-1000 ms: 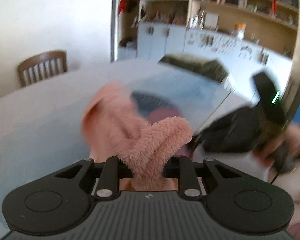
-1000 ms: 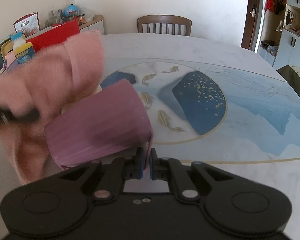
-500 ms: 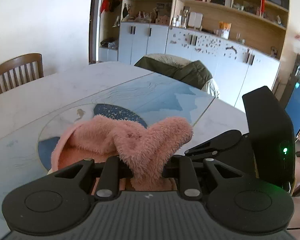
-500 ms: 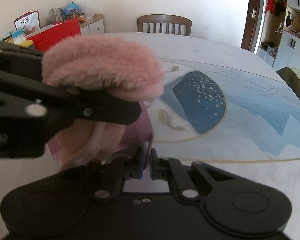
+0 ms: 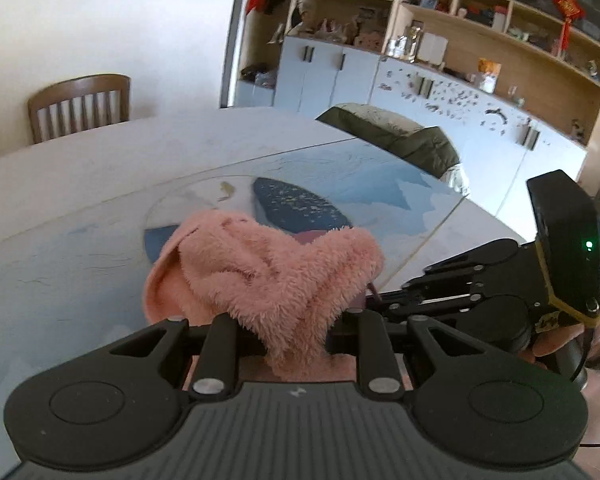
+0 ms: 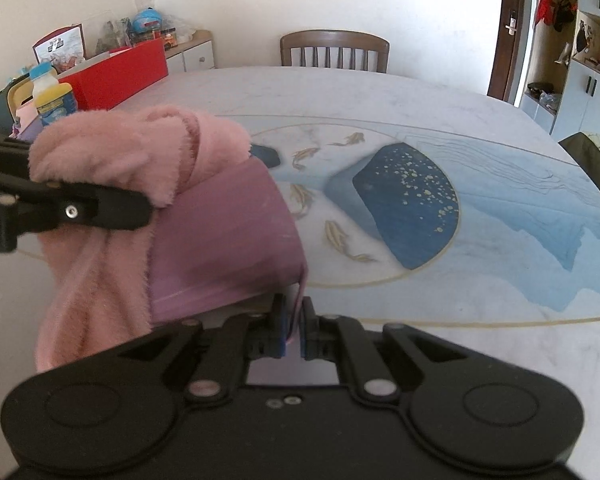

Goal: Clean container
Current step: 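Rub the towel over the cup body with the left gripper while the right gripper holds it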

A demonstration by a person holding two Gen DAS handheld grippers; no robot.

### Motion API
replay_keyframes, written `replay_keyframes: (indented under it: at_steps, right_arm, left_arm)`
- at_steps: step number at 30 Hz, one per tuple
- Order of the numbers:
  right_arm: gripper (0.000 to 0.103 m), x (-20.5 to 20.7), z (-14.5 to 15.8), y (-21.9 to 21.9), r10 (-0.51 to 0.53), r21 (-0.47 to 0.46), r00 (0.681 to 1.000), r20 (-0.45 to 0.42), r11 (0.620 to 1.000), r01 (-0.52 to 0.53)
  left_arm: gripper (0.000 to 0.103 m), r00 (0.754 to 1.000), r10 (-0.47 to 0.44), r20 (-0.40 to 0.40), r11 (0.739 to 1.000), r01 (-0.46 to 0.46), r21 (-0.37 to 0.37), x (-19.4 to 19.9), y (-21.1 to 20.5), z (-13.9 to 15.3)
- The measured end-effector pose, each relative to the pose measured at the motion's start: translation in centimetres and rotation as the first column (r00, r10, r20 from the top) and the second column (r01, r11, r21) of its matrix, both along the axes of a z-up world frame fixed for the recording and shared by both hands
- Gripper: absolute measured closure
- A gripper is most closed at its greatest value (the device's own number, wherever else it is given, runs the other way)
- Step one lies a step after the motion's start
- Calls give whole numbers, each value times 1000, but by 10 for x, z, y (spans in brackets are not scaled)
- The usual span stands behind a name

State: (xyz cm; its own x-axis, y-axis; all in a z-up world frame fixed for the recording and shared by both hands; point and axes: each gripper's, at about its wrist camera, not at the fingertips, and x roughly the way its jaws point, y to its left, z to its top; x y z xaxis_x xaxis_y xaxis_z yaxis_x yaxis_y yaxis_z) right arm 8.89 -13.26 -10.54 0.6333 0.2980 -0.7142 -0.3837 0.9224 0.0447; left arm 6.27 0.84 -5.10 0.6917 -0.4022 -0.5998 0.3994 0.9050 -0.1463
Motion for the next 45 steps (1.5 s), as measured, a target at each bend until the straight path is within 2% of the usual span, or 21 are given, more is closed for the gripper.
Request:
replay_keyframes:
  at_steps: [2, 5, 7, 11, 12, 16, 30, 36, 40, 45]
  right_arm:
    - [97, -1, 0, 1, 0, -7, 1000, 2, 1000, 0]
    - [97, -1, 0, 2, -2, -9, 1000, 1, 1000, 2]
    - [97, -1, 0, 2, -3, -9, 1000, 1, 1000, 3]
    - [97, -1, 0, 2, -5, -14, 1000, -1, 1000, 5]
    - [98, -1, 0, 2, -4, -15, 1000, -1, 1000, 4]
    - [97, -2, 1, 2, 2, -16, 1000, -1, 1000, -2]
    - [96, -10, 2, 9, 26, -27, 1000, -4, 999, -26]
    - [95, -17, 3, 11, 29, -34, 1000, -3, 999, -29]
    - [93, -21, 3, 11, 39, -37, 999, -5, 999, -39]
    - [89, -26, 7, 6, 80, -32, 997, -13, 996, -81]
  left_arm:
    - [82, 1000, -3, 14, 1000, 3, 30, 0, -5, 6]
    - [82, 998, -54, 34, 999, 54, 2, 3, -21, 21]
    - [82, 995, -92, 48, 996, 91, 14, 5, -42, 25]
    - [82, 990, -138, 24, 987, 136, 82, 12, -75, 8]
    - [82, 990, -138, 23, 987, 136, 80, 13, -75, 4]
    - [82, 991, -136, 8, 990, 136, 30, 11, -61, 2]
    - [82, 997, -79, 11, 996, 79, -31, -25, -3, -2]
    - [81, 1000, -23, 13, 1000, 23, -6, -28, 10, -6]
    - [80, 1000, -5, -18, 998, 3, -61, -25, 24, -10]
    - [80, 1000, 1, 5, 1000, -1, -30, -27, 22, -11]
